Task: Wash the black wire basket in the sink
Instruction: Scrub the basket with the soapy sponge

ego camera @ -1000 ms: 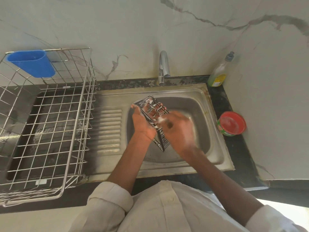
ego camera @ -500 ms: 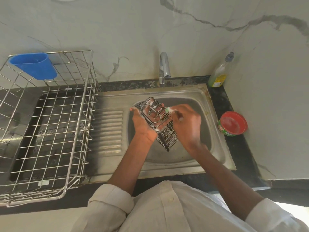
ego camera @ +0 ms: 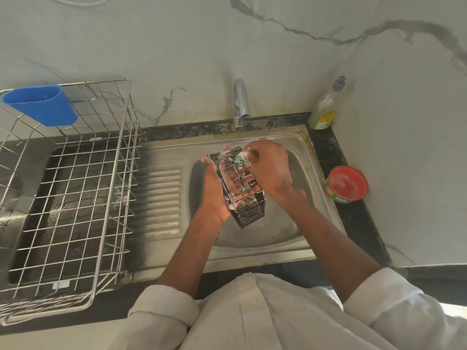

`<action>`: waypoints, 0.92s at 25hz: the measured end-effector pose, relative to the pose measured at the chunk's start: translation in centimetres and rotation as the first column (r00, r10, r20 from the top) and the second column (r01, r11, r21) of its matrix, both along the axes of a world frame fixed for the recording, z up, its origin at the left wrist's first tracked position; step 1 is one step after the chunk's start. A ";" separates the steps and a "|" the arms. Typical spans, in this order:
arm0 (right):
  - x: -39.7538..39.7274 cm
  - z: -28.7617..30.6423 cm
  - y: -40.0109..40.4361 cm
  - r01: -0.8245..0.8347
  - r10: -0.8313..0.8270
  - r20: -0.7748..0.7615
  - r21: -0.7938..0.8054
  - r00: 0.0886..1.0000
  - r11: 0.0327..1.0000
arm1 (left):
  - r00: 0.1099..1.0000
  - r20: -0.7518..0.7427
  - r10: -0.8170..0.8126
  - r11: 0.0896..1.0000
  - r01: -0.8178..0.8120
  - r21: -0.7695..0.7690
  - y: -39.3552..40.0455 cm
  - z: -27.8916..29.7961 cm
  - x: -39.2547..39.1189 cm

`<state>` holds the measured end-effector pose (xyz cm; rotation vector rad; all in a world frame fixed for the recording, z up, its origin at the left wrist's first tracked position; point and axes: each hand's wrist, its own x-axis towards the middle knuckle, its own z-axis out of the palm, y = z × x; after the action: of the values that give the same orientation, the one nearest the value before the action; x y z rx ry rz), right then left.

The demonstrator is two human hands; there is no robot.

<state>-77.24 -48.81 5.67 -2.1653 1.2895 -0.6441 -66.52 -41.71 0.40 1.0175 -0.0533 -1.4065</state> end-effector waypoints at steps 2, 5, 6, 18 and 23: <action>-1.2 -0.6 1.6 -0.078 0.073 -0.072 -0.062 0.995 0.995 | 0.999 -0.031 0.042 0.999 -0.043 -0.012 -0.1 -0.5 0.6; -3.6 -1.8 3.6 -0.098 0.090 -0.072 -0.106 0.993 0.990 | 0.996 -0.033 0.087 0.996 -0.086 0.019 -0.1 -1.2 1.5; -4.1 -2.3 4.1 -0.081 0.076 -0.051 -0.082 0.996 0.993 | 0.994 -0.048 0.099 0.995 -0.098 0.034 -0.1 -1.3 1.8; -2.9 -3.3 4.6 0.082 -0.350 0.422 0.535 0.836 0.841 | 0.956 0.292 -0.040 0.996 0.016 0.085 1.0 -0.5 0.5; -2.5 -2.7 2.5 0.090 -0.212 0.296 0.377 0.931 0.922 | 0.975 -0.191 -0.113 0.990 0.095 -0.103 2.6 -0.5 0.4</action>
<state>-79.72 -46.32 3.01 -1.5939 1.2835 -0.7356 -66.09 -39.15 -0.08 0.8047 -0.0270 -1.5802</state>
